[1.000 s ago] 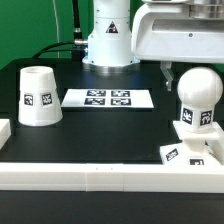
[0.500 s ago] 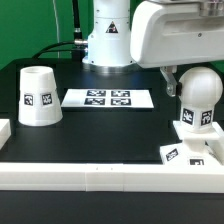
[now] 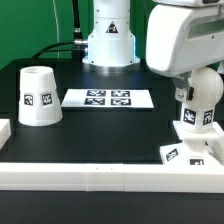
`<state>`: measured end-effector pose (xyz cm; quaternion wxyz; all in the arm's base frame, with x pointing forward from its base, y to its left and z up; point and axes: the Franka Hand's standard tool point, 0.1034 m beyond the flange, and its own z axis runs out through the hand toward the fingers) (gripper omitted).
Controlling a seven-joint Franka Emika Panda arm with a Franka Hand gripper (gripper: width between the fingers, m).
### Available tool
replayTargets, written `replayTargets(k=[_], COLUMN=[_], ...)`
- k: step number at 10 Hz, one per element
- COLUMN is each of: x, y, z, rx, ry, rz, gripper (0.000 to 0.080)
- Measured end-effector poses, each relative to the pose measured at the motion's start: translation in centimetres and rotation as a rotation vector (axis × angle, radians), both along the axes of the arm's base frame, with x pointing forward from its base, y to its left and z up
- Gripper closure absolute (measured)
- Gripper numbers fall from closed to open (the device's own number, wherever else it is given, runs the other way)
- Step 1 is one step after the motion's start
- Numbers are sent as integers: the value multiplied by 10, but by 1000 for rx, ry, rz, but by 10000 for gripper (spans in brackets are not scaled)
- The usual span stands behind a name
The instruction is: Assemble lamp
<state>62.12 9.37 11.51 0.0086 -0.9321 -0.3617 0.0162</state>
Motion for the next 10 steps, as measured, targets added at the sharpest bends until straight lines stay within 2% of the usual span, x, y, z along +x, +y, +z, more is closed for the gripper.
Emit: replayTargets(k=[10], x=[1], y=[-6], z=[-1], rx=[-37], ry=[8], rz=[682], gripper=[101])
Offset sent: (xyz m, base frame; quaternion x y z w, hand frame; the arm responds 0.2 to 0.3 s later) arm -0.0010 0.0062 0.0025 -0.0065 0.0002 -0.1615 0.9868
